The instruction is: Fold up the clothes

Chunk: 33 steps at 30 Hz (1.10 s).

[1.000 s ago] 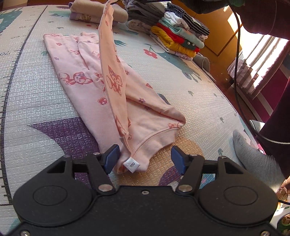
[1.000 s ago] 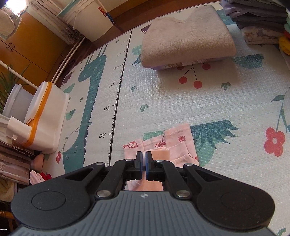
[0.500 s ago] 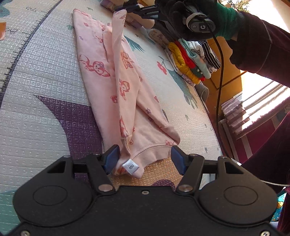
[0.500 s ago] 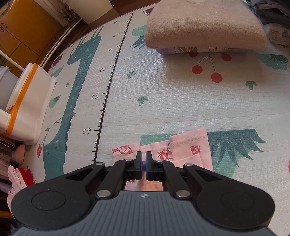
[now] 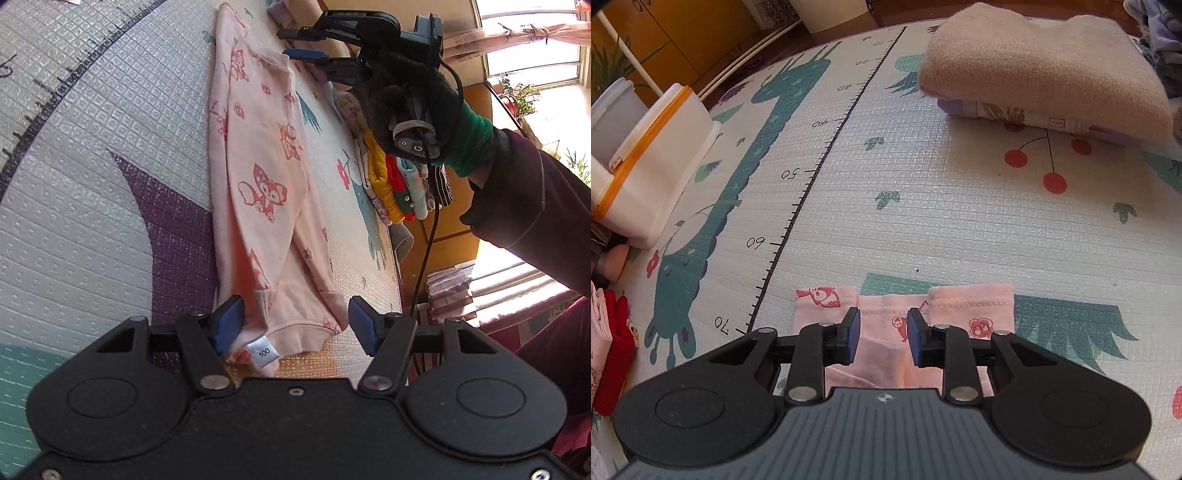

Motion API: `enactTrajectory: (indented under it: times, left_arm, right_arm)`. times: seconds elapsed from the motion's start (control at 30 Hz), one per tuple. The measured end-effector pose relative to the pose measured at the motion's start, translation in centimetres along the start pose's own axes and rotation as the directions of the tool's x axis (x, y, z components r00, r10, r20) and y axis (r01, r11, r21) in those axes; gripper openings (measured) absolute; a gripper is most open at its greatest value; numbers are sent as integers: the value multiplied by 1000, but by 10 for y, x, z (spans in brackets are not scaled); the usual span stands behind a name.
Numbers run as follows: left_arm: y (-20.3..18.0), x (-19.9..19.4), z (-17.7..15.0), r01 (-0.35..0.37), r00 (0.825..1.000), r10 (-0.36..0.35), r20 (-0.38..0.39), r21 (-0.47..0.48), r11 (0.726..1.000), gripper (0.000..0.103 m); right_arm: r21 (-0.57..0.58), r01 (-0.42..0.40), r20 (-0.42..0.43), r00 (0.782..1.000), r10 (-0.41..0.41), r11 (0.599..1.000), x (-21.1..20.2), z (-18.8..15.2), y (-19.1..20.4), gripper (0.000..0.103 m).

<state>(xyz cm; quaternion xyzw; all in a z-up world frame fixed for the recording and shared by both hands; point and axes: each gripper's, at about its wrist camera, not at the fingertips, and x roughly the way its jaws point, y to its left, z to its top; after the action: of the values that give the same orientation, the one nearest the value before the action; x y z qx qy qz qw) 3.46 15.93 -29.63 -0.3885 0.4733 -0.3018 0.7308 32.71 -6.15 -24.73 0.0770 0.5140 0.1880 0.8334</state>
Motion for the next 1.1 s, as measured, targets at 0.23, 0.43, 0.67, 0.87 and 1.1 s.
enactTrajectory:
  times: [0.23, 0.43, 0.67, 0.87, 1.1]
  left_arm:
    - [1, -3, 0, -2, 1000, 2, -3, 1, 1000, 62]
    - [3, -3, 0, -5, 1000, 5, -7, 6, 1000, 62]
    - [5, -2, 1, -4, 1000, 4, -11, 5, 1000, 62]
    - [4, 0, 1, -3, 1000, 3, -14, 0, 1000, 62]
    - [1, 2, 1, -18, 1000, 18, -25, 16, 1000, 62]
  right_arm:
    - [-193, 18, 46, 999, -9, 981, -10, -16, 14, 22]
    - [-337, 25, 102, 995, 10, 941, -24, -27, 28, 8]
    - [-360, -91, 179, 970, 165, 928, -50, -19, 35, 8]
    - [-308, -105, 130, 980, 151, 945, -19, -10, 23, 8]
    - [-291, -72, 77, 992, 98, 954, 10, -22, 12, 8]
